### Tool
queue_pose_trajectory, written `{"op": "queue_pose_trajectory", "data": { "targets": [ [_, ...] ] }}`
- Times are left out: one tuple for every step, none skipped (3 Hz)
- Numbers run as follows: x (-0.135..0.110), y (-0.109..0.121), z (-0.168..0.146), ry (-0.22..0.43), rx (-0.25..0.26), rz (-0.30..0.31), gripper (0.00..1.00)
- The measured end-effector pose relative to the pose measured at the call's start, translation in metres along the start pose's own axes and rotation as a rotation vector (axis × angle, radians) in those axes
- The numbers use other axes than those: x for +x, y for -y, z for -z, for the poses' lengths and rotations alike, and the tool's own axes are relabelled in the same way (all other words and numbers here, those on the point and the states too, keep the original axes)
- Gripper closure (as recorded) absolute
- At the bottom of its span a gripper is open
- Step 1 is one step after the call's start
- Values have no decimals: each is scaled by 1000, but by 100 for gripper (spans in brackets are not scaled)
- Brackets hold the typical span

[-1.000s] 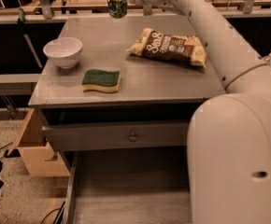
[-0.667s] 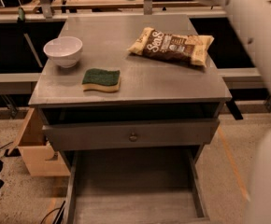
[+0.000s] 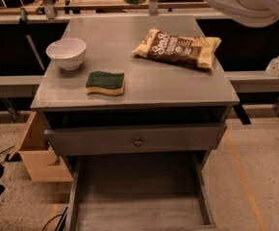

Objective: Place green can into middle drawer

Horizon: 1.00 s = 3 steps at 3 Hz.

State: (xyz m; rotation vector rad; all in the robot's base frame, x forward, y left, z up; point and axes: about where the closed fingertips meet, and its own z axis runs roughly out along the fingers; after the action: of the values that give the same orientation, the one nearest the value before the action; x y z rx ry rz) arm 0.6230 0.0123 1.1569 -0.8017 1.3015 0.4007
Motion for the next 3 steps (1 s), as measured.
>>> {"op": "queue_pose_trajectory", "data": {
  "targets": [
    [72,-37,45,-115,-70,-91,100],
    [138,-58,103,-201,-106,-169,100],
    [196,-68,175,-250,-89,-252,100]
  ]
}}
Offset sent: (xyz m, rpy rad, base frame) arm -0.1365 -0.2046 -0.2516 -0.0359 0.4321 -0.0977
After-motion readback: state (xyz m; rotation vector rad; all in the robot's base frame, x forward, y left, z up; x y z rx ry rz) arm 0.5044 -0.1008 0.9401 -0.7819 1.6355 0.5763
